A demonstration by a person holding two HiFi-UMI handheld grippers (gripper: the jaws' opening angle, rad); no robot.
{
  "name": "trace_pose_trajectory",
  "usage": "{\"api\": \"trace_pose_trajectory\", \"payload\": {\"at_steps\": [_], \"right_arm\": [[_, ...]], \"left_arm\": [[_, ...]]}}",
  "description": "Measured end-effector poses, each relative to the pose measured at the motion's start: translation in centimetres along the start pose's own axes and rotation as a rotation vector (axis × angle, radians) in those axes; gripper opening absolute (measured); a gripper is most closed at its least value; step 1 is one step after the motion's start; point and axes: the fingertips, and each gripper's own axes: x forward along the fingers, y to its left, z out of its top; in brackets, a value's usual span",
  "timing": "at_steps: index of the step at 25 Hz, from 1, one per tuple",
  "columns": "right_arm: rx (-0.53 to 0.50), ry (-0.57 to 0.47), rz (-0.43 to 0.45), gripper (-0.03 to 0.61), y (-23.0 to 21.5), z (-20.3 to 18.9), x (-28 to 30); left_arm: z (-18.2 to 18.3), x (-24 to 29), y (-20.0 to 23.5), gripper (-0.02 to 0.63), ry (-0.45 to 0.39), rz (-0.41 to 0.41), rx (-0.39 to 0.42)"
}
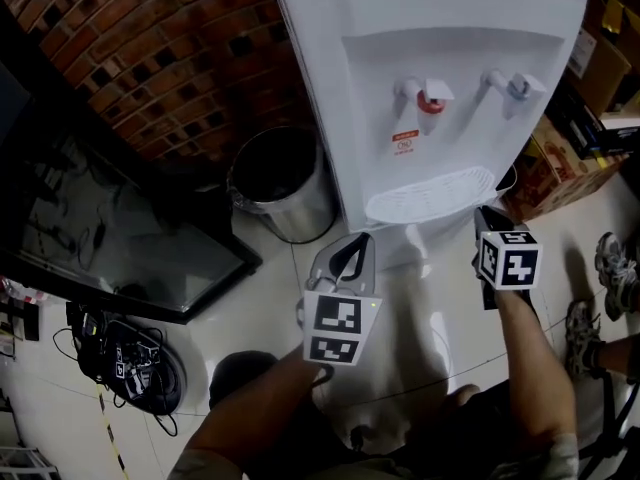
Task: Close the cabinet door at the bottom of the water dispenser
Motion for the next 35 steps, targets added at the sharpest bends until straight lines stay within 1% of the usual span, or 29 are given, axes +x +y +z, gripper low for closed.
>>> {"api": "trace_pose_trajectory", "payload": {"at_steps": [4,7,11,12,14,16,18,21,23,27,30,33,35], "right_arm": [[0.040,-0.001,0.032,0.028,0.2,-0.1,1.8],[0.049,0.000,0.038,0.028,0.1,0.1,1.9],[0.040,0.017,0.036,0.025,0.2,-0.1,1.7],[0.035,0.019,0.032,0.010,0.3,0.0,1.5],[0.032,0.007,0.027,0.006,0.5,0.7,0.4],[0.043,-0.039,0.030,0.002,0.9,2.1,-1.4],[0.046,-0.112,0.032,0.002,1.4,4.0,-3.9],[0.014,-0.226,0.038,0.002,2.8,6.4,-8.5],[-0.016,-0.282,0.045,0.001,3.9,7.2,-11.6],[-0.068,-0.359,0.083,0.000,6.6,7.5,-18.0],[-0.075,-0.396,0.121,0.000,8.6,6.7,-22.6],[-0.087,-0.442,0.147,0.000,10.3,6.0,-26.5],[-0.106,-0.473,0.157,0.000,11.3,5.6,-28.7]], "left_arm": [[0.1,0.7,0.6,0.002,0.007,-0.006,-0.011],[0.6,1.0,0.3,0.002,-0.005,-0.027,0.003],[0.6,1.0,0.1,0.000,-0.007,-0.033,-0.017],[0.9,0.8,-0.1,0.002,-0.013,-0.035,-0.019],[1.5,0.1,-0.5,0.002,-0.030,-0.043,-0.023],[2.5,-1.1,-0.8,0.002,-0.054,-0.049,-0.039],[3.6,-2.6,-0.9,0.002,-0.088,-0.047,-0.054],[4.9,-5.4,-1.1,0.001,-0.130,-0.032,-0.081],[5.5,-7.6,-1.2,0.002,-0.155,-0.020,-0.093],[6.3,-12.2,-1.4,0.002,-0.208,0.016,-0.095],[6.7,-15.9,-1.6,0.000,-0.236,0.041,-0.093],[6.5,-19.2,-2.3,0.001,-0.260,0.073,-0.055],[5.3,-20.9,-3.0,0.001,-0.243,0.090,-0.023]]}}
